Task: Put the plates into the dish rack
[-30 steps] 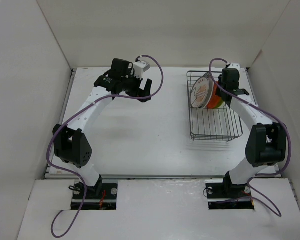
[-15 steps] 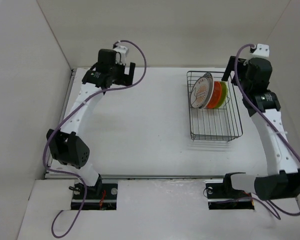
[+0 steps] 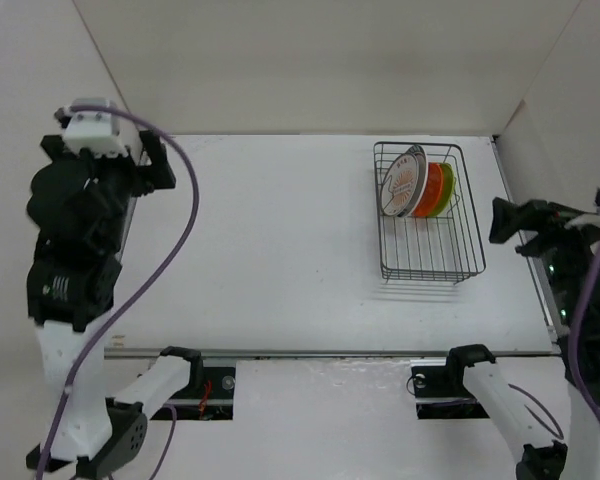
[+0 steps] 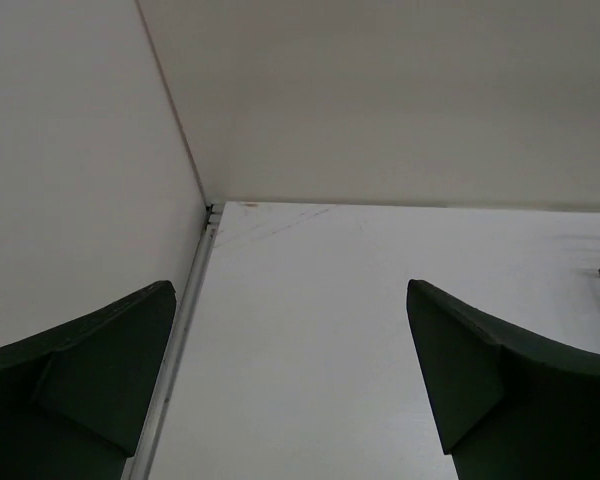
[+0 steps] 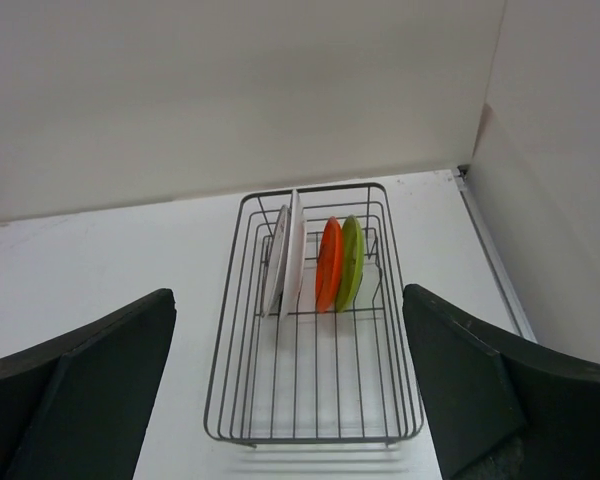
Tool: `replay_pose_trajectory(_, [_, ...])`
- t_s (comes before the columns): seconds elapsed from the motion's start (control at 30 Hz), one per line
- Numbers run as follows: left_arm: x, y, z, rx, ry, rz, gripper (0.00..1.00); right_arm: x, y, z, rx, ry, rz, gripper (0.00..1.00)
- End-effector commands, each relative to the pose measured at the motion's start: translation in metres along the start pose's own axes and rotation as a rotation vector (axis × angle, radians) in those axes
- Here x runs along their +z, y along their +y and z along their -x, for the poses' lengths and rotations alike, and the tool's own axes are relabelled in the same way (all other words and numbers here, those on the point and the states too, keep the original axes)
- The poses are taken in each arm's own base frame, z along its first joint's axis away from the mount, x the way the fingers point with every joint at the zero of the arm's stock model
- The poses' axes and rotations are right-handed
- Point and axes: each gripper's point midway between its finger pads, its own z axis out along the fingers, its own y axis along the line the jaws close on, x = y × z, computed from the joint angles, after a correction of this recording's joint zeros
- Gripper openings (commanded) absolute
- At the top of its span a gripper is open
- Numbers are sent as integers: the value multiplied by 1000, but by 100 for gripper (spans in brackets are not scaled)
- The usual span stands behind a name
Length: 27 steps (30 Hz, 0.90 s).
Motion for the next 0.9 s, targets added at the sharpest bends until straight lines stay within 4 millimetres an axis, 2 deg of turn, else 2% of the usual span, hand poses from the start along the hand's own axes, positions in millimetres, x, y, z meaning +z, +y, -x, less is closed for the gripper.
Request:
replay_pose_trajectory(0.0, [-27,2,-15,9,35,-21,100,-41,-14,-6,-7,15,-37,99])
replay_pose_trajectory(0.03, [-39,5,-15,7,26,-20,100,-53,-19,-5,-28,-2,-45,99])
replay_pose_trajectory(0.13, [-53,7,-19,8,29,-30,100,-72,-26,-3,-24,-22,-60,99])
replay_pose_trajectory(0.27, [-71,10,-21,-15,25,-29,100,-74,-33,-7,-26,-14,-89,99])
replay_pose_trajectory(0.53, [-73,6,-30,-27,61,-49,100,-77,-30,0,-21,-30,-65,99])
replay_pose_trajectory(0.73, [-73,4,-30,-38,62,-58,100,-70,-26,-3,-26,-9,-57,99])
replay_pose_trajectory(0.87, [-73,4,-30,-38,62,-58,100,-71,-25,3,-23,-19,-46,99])
